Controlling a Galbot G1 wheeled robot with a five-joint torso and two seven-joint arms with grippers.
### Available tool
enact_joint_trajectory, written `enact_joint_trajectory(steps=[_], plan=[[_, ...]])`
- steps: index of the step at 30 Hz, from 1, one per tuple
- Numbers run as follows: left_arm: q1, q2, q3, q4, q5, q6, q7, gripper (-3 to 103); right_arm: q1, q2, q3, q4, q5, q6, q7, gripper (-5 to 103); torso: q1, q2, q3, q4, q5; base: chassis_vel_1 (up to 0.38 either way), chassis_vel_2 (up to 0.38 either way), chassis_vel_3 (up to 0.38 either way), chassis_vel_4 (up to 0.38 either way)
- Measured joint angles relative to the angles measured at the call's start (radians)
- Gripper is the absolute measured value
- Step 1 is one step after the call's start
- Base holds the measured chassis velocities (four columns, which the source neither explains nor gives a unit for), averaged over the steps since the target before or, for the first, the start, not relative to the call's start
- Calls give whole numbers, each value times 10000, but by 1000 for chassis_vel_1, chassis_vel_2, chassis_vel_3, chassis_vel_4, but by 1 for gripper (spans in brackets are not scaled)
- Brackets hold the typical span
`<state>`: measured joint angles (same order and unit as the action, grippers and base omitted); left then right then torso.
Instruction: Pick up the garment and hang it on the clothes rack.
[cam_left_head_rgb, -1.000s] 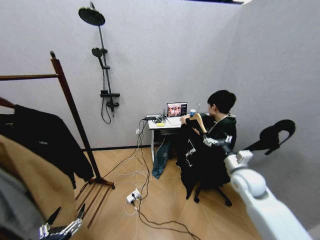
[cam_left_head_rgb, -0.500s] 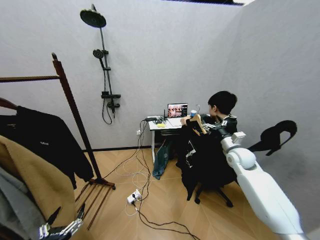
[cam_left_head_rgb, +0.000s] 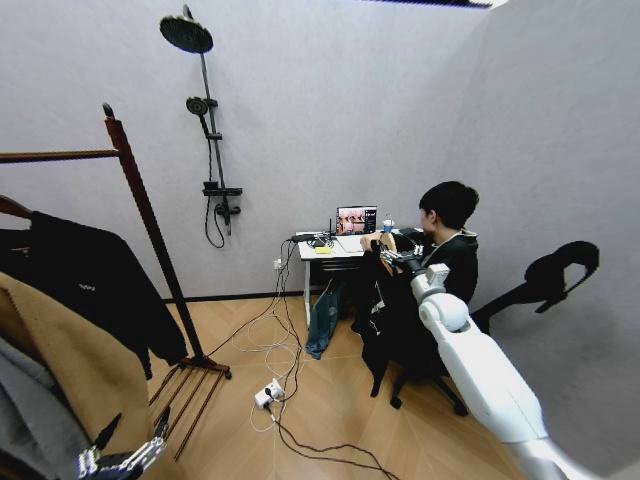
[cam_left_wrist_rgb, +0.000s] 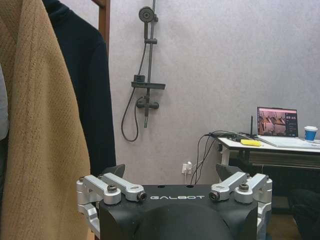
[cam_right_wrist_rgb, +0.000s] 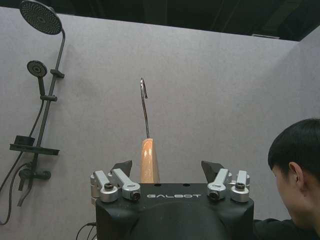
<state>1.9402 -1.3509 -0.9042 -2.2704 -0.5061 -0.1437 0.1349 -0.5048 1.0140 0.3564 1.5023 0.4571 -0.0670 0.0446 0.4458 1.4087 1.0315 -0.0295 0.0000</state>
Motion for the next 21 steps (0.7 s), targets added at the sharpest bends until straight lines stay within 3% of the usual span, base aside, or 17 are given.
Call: enact_joint_trajectory(steps=[1, 3, 7, 9, 11, 12, 13, 18, 21], plan=[[0, 0, 0, 0, 0, 0, 0, 100, 0, 0, 0, 0, 0, 0, 0, 77, 0, 0, 0, 0, 0, 0, 0, 0, 0], [0, 0, 0, 0, 0, 0, 0, 100, -17, 95, 3, -76, -183, 158, 5, 65, 0, 0, 0, 0, 0, 0, 0, 0, 0], [0, 0, 0, 0, 0, 0, 0, 100, -35, 153, 20, -118, -290, 254, 5, 60, 0, 0, 0, 1, 0, 0, 0, 0, 0], [0, 0, 0, 0, 0, 0, 0, 100, -116, 163, 86, -97, -317, 253, -57, 44, 0, 0, -1, 3, -1, 0, 0, 0, 0], [1, 0, 0, 0, 0, 0, 0, 100, -157, 145, 108, -64, -302, 216, -112, 44, 0, 0, -1, 2, 0, 0, 0, 0, 0], [0, 0, 0, 0, 0, 0, 0, 100, -201, 137, 149, -54, -293, 215, -168, 33, -1, 0, -1, 1, 0, 0, 0, 0, 0], [0, 0, 0, 0, 0, 0, 0, 100, -201, 137, 149, -54, -293, 215, -168, 33, -1, 0, -1, 1, 0, 0, 0, 0, 0], [0, 0, 0, 0, 0, 0, 0, 100, -305, 157, 234, -28, -180, 290, -227, 11, -1, 0, -1, 2, 0, 0, 0, 0, 0], [0, 0, 0, 0, 0, 0, 0, 100, -352, 119, 265, 58, -74, 300, -249, 10, -1, 0, -1, 2, 0, 0, 0, 0, 0]])
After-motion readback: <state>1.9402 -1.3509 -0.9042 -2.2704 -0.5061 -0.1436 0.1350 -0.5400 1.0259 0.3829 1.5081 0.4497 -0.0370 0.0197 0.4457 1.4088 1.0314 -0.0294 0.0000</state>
